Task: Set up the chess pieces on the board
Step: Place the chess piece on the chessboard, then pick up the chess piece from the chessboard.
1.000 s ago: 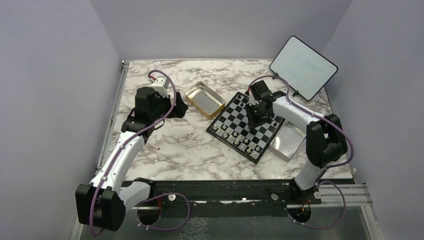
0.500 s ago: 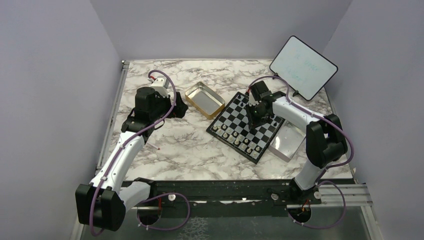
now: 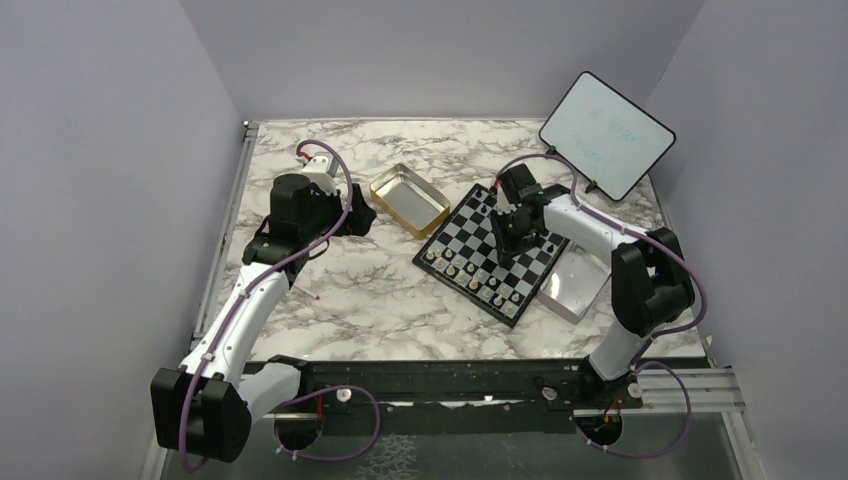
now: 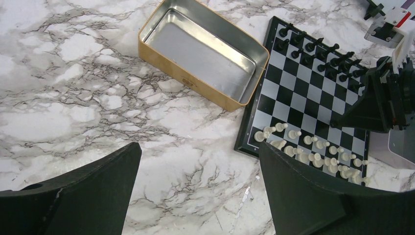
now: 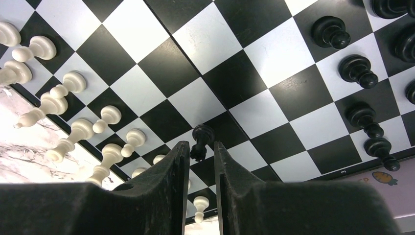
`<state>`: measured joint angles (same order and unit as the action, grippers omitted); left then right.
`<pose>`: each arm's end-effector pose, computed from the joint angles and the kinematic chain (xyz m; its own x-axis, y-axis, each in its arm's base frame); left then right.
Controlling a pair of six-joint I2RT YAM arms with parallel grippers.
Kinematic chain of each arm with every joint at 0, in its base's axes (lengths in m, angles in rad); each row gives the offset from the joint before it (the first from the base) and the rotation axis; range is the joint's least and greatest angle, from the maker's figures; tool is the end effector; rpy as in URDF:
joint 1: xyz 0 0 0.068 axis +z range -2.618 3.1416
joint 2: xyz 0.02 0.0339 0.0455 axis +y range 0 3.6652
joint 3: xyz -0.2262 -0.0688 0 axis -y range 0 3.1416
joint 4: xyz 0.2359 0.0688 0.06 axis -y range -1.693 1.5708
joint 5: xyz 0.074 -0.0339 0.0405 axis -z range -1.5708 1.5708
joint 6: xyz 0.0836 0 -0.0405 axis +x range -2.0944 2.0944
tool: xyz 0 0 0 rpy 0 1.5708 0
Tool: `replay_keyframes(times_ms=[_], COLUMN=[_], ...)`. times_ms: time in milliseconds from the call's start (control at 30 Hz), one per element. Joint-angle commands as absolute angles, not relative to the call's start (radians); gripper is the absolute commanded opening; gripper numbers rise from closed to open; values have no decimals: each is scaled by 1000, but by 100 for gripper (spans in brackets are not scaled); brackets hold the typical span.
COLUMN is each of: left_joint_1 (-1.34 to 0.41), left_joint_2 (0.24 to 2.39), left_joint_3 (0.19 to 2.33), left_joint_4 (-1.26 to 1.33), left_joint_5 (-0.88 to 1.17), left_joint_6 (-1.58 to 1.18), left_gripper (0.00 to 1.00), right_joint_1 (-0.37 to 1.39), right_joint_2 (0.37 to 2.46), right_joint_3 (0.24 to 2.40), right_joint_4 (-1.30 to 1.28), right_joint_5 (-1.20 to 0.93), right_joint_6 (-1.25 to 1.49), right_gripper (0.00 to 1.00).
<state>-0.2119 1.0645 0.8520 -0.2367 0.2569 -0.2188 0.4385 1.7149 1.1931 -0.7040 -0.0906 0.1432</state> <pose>0.2820 -0.0824 0.2530 -0.5071 -0.1056 -0.8554 0.3248 0.8958 -0.3032 0.3047 0.1512 0.1238 -0.9076 -0.2686 -0.3226 -0.3243 0.9366 0.1325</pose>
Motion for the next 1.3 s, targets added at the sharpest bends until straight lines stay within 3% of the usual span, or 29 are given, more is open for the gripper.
replay_keyframes(times_ms=[0,367,767,1267], left_joint_1=[-220,-219,-221,-229], left_joint_2=[1041,1040,1038,1035], left_joint_3=[842,842,840,838], left_joint_4=[-242,-242,-241,-239], left_joint_5=[247,245,243,241], left_joint_6=[-211,-211,-210,-210], left_gripper=[91,91,92,92], right_joint_1=[446,448,443,169], right_joint_2=[1728,1717,1677,1648], right_joint_3=[1183,1188,1287,1384], right_joint_4=[-708,-719,-800,-849], right_joint_5=[-83,-84,8,6], right_joint_6=[158,156,159,120], right_gripper=[30,17,13,13])
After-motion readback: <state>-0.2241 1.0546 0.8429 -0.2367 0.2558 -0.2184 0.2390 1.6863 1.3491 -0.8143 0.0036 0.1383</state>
